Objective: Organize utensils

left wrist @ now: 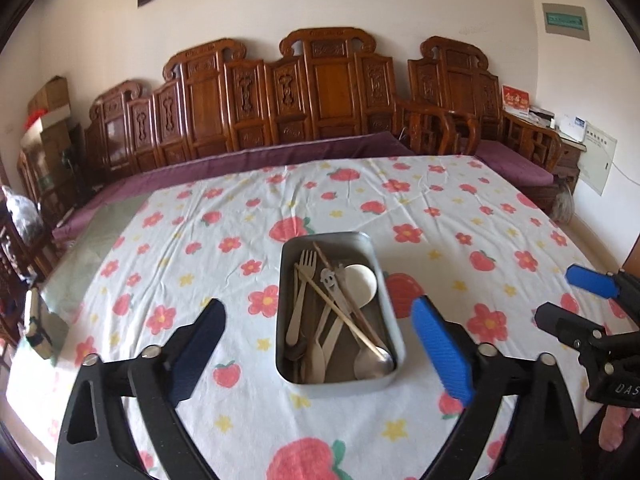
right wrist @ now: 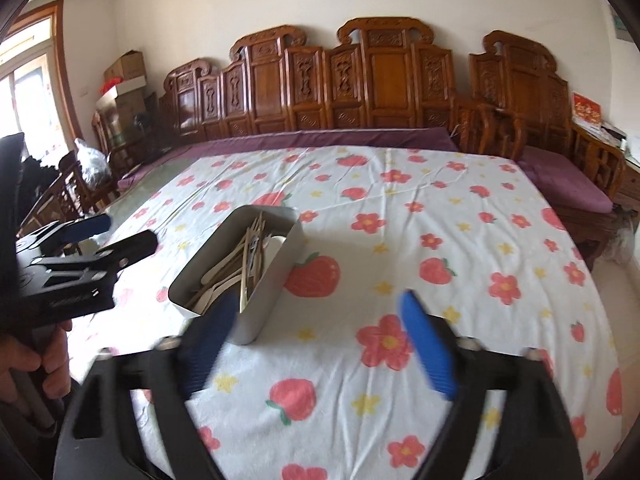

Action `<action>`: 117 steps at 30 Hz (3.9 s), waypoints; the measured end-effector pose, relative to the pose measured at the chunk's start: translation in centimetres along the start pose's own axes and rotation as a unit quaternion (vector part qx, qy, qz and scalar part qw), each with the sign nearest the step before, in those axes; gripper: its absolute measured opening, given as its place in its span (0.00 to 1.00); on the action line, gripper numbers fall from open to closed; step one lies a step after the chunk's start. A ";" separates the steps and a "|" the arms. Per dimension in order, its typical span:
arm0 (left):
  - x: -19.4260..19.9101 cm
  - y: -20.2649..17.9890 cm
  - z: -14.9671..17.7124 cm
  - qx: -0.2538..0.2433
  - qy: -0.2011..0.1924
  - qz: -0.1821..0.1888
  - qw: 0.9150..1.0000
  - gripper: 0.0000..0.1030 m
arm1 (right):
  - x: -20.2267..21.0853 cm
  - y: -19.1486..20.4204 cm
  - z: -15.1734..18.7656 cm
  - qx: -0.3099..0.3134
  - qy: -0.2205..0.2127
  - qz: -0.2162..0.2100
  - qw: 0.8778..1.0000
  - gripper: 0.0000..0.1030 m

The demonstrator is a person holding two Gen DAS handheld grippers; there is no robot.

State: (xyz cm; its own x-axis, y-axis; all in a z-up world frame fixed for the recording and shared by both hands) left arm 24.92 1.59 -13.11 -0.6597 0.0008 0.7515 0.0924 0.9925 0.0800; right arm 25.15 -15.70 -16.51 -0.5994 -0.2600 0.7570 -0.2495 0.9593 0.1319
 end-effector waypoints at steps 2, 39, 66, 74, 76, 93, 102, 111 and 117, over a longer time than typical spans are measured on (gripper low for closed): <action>1.1 -0.5 0.3 0.003 -0.002 0.005 1.000 0.92 | 1.0 -0.5 0.5 -0.006 -0.005 0.002 1.000 0.98; 19.6 -1.9 1.6 0.037 -0.104 -0.003 0.994 0.92 | 21.6 1.8 1.1 -0.013 -0.158 0.019 0.987 0.98; 21.5 -1.2 1.9 0.048 -0.123 -0.007 0.991 0.93 | 23.0 2.1 1.3 -0.011 -0.166 0.035 0.985 0.98; 21.5 -1.2 2.0 0.047 -0.124 -0.007 0.991 0.93 | 22.7 2.1 1.5 -0.011 -0.165 0.036 0.985 0.98; 21.5 -1.2 2.0 0.047 -0.124 -0.007 0.991 0.92 | 22.8 2.2 1.5 -0.011 -0.166 0.037 0.985 0.98; 21.6 -1.3 2.1 0.048 -0.124 -0.008 0.991 0.93 | 22.6 2.2 1.6 -0.010 -0.167 0.037 0.985 0.98; 21.6 -1.3 2.1 0.047 -0.124 -0.008 0.991 0.92 | 22.6 2.2 1.6 -0.010 -0.166 0.037 0.985 0.98; 21.6 -1.3 2.1 0.047 -0.124 -0.008 0.991 0.93 | 22.4 2.3 1.8 -0.011 -0.164 0.037 0.986 0.98; 21.6 -1.3 2.1 0.047 -0.125 -0.008 0.991 0.92 | 22.4 2.3 1.7 -0.010 -0.165 0.037 0.986 0.98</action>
State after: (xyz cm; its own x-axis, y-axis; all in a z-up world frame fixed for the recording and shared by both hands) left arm 8.99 0.56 1.65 -0.8253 0.0040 0.5647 0.0183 0.9996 0.0197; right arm 9.85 -19.52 -0.30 -0.8310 -0.2079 0.5160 -0.1827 0.9781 0.1000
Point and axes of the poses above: each gripper's, at about its wrist camera, not at the fingertips, and x roughly against the way its jaws point, y to its left, z to its underside, the point moved 6 cm from there along -x, roughly the way its jaws point, and after that the axes turned 11 degrees about y, right-handed, at the moved point
